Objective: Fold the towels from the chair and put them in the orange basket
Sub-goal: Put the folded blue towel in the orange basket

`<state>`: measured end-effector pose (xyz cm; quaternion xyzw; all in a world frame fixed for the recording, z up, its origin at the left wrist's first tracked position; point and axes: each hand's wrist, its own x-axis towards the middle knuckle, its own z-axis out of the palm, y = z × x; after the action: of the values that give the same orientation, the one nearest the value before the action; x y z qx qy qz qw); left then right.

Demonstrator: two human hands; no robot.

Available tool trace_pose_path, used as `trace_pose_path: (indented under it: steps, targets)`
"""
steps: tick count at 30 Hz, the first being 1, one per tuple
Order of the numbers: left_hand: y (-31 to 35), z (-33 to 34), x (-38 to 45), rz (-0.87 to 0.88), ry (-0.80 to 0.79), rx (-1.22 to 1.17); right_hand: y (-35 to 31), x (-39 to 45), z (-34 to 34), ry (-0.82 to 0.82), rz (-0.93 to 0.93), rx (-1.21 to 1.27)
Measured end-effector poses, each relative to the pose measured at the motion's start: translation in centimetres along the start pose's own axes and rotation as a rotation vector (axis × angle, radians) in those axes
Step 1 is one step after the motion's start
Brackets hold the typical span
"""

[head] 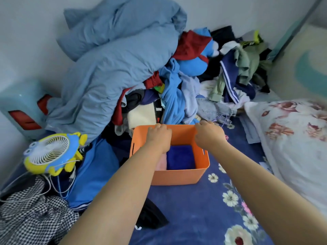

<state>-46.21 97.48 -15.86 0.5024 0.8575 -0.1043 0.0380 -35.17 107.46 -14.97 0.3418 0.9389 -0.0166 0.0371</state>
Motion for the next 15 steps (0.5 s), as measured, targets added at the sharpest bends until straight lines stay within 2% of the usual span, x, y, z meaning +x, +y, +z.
trace_pose_path:
  steps: [5, 10, 15]
  targets:
    - [2.8, -4.3, -6.6, 0.02, 0.13, 0.007, 1.0, -7.8, -3.5, 0.121, 0.0, 0.055]
    - [5.4, -6.3, -11.1, 0.074, 0.156, 0.006, 2.6, -14.9, -5.3, 0.172, 0.076, 0.053]
    - [12.1, -6.4, -17.9, 0.318, 0.177, -0.021, 5.5, -27.2, -5.0, 0.211, 0.323, 0.05]
